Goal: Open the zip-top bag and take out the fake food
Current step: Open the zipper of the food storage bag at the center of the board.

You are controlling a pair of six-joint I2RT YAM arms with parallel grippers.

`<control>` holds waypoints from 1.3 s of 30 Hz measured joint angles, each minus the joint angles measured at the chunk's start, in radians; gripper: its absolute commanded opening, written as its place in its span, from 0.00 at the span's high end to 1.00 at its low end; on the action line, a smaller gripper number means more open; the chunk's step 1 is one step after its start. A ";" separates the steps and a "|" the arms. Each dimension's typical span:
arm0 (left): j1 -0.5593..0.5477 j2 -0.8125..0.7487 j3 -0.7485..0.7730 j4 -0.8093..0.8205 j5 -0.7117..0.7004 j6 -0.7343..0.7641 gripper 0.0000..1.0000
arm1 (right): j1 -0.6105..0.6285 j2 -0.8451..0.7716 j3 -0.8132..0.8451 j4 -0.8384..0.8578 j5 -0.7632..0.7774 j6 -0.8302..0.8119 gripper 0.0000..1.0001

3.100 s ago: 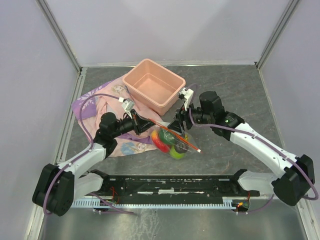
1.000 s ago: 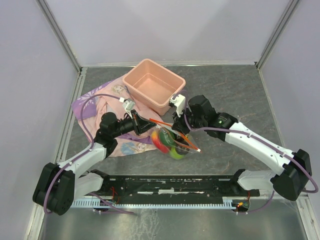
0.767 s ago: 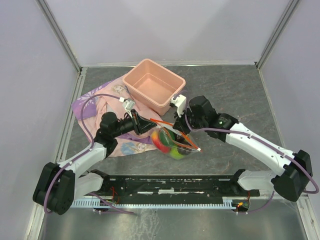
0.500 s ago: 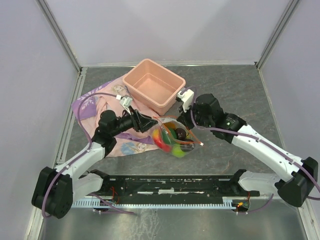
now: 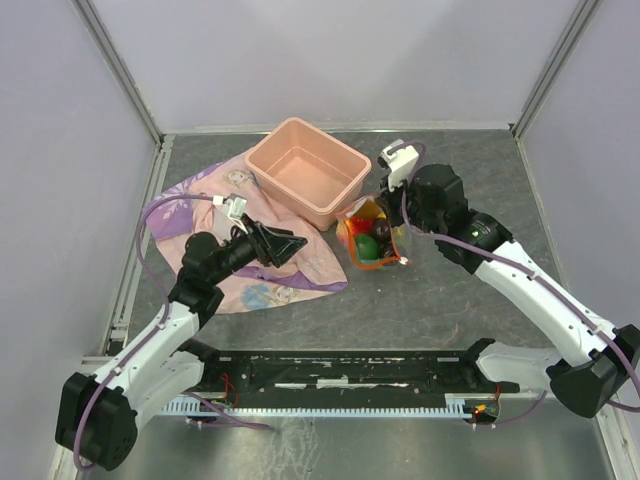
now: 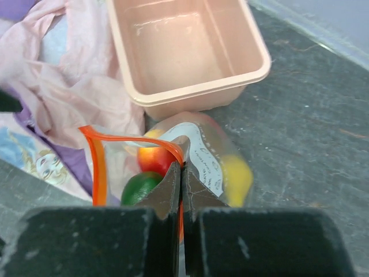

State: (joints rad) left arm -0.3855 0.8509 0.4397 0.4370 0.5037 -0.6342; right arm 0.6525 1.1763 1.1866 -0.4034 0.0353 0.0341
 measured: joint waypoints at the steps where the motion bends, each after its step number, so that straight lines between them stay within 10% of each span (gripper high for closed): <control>1: 0.000 0.002 -0.005 -0.001 0.001 -0.009 0.26 | -0.002 0.000 0.006 0.001 0.014 -0.002 0.98; 11: 0.000 0.043 -0.056 0.027 0.029 -0.100 0.26 | -0.013 -0.051 0.010 0.012 0.157 -0.017 0.98; 20: -0.019 0.056 -0.072 0.074 0.050 -0.146 0.27 | -0.012 -0.021 -0.200 0.097 -0.077 0.071 0.98; 39: -0.463 0.112 -0.032 0.004 -0.311 -0.023 0.41 | -0.002 -0.031 -0.334 0.303 -0.331 0.235 0.98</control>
State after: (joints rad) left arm -0.8482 0.9627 0.4076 0.4408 0.1928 -0.6571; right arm 0.6506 1.1458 0.8528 -0.1005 -0.2958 0.2687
